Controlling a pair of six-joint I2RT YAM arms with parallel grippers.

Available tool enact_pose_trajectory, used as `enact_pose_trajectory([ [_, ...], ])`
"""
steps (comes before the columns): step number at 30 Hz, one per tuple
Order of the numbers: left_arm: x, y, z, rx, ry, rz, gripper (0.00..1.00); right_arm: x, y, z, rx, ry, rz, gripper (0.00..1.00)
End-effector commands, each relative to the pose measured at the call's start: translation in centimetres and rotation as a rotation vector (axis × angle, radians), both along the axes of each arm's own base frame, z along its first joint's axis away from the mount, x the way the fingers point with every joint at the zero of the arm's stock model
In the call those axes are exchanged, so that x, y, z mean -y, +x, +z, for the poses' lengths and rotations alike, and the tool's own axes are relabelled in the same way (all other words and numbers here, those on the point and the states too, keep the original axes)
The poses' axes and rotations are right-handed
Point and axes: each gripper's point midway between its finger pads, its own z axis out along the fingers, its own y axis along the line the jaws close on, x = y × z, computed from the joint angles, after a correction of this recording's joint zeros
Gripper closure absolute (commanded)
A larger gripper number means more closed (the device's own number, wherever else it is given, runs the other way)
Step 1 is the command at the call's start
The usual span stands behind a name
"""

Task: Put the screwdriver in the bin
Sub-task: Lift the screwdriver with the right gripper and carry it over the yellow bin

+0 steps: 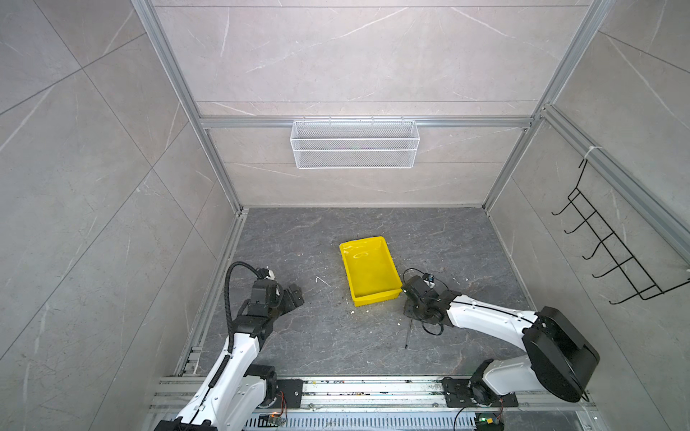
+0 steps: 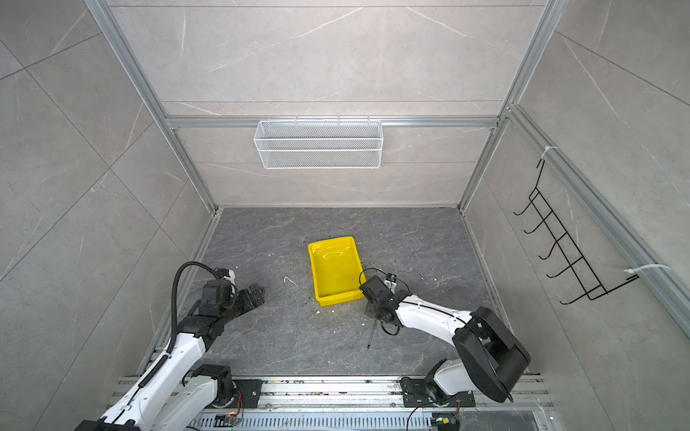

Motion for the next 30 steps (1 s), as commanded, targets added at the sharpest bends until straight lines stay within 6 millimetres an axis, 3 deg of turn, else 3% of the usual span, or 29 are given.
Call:
enact_pose_trajectory([
  [1, -0.1, 0.5, 1.4, 0.042, -0.010, 0.015, 0.00, 2.2, -1.1, 1.2, 0.008, -0.090, 0.001, 0.73],
  [6, 0.0, 0.5, 1.4, 0.044, -0.013, 0.011, 0.00, 3.1, -1.0, 4.5, 0.047, -0.134, 0.031, 0.73],
  [11, 0.0, 0.5, 1.4, 0.041, -0.011, 0.009, 0.00, 2.5, 0.2, 8.6, 0.103, -0.145, 0.069, 0.74],
  [15, -0.1, 0.4, 1.6, 0.049, -0.013, 0.012, 0.00, 0.2, 2.0, 11.8, 0.155, -0.118, 0.119, 0.74],
  [20, -0.1, 0.3, 1.7, 0.057, -0.013, 0.014, 0.00, -4.7, 5.7, 15.1, 0.211, -0.114, 0.221, 0.76],
  [24, -0.1, 0.4, 1.7, 0.057, -0.014, 0.012, 0.00, -9.4, 8.8, 15.6, 0.242, -0.126, 0.298, 0.75],
  [30, -0.5, 0.5, 1.6, 0.057, 0.000, 0.032, 0.00, -14.6, 12.3, 12.7, 0.272, -0.078, 0.333, 0.75],
])
